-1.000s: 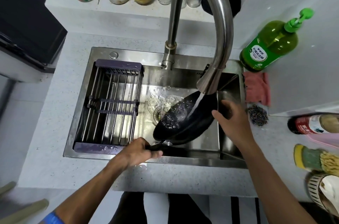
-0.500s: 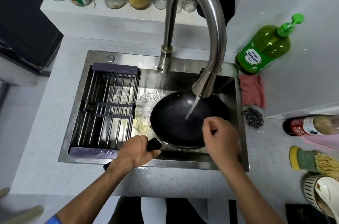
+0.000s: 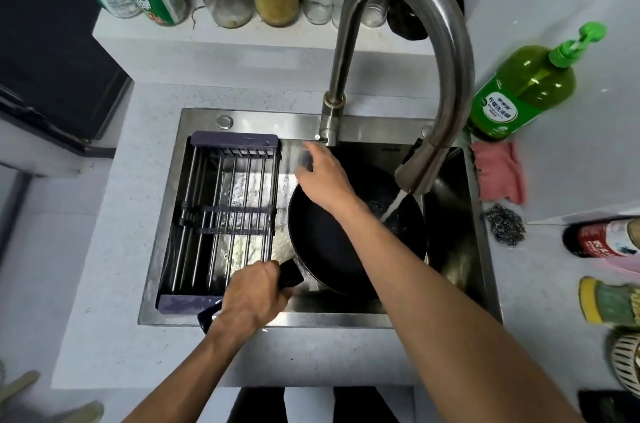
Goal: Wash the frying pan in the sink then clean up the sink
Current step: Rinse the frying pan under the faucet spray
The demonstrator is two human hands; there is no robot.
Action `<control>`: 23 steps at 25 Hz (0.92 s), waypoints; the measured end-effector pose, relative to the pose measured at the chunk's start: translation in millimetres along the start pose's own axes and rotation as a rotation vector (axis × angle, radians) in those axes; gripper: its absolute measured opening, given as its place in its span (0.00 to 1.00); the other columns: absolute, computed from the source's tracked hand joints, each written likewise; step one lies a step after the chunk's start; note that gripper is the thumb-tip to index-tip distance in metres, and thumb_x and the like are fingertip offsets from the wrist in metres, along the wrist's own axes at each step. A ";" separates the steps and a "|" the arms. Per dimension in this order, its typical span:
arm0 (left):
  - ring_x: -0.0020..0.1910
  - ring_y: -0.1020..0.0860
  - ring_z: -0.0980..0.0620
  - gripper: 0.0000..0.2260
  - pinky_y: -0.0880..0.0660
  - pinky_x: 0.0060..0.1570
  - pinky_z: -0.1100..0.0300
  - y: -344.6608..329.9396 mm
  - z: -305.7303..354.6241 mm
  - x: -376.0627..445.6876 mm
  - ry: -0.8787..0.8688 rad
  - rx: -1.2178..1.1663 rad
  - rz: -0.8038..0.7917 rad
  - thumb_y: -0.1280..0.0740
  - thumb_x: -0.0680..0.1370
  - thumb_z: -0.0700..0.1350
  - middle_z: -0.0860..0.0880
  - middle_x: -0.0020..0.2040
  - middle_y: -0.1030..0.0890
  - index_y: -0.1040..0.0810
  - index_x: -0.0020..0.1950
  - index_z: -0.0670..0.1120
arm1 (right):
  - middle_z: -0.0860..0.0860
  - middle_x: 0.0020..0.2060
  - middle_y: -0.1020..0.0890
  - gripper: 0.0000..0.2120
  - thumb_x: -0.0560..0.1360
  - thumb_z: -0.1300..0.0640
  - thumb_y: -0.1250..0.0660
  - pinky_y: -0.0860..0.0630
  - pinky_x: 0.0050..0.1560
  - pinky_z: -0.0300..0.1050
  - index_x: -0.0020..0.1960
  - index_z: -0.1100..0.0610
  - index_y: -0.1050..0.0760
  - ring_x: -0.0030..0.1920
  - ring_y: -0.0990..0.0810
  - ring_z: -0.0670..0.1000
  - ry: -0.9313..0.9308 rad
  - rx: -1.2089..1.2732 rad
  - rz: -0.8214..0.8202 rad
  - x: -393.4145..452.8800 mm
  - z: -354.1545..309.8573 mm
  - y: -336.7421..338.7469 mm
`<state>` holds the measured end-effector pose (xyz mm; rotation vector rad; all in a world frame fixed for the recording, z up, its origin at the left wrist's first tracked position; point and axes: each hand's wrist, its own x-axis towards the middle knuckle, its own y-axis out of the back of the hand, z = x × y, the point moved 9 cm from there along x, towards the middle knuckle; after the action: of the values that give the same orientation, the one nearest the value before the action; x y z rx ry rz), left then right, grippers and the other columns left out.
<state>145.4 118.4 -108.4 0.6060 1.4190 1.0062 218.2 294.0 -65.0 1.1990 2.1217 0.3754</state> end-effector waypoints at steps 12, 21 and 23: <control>0.33 0.18 0.52 0.15 0.22 0.33 0.58 -12.4 -21.8 18.1 -0.015 -0.328 -0.219 0.27 0.69 0.60 0.49 0.33 0.18 0.21 0.38 0.49 | 0.46 0.74 0.34 0.23 0.79 0.64 0.38 0.34 0.67 0.39 0.72 0.52 0.29 0.71 0.33 0.45 0.023 0.143 0.027 -30.6 8.9 36.4; 0.44 0.21 0.55 0.16 0.28 0.43 0.58 -27.2 22.5 19.2 -0.074 -0.578 -0.588 0.27 0.70 0.62 0.53 0.40 0.17 0.19 0.44 0.49 | 0.47 0.41 0.14 0.13 0.78 0.64 0.34 0.21 0.46 0.48 0.47 0.46 0.20 0.39 0.16 0.44 -0.221 0.336 0.299 -138.5 113.8 116.2; 0.46 0.21 0.54 0.14 0.28 0.45 0.58 -25.2 34.1 14.3 -0.106 -0.556 -0.625 0.29 0.72 0.61 0.53 0.41 0.18 0.19 0.43 0.50 | 0.46 0.49 0.15 0.16 0.78 0.65 0.34 0.19 0.48 0.53 0.58 0.46 0.22 0.46 0.16 0.48 -0.124 0.354 0.431 -143.0 94.1 147.6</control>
<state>181.7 125.7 -133.4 -0.1895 1.0577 0.7884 428.5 246.6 2.9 1.8428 1.8615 0.1038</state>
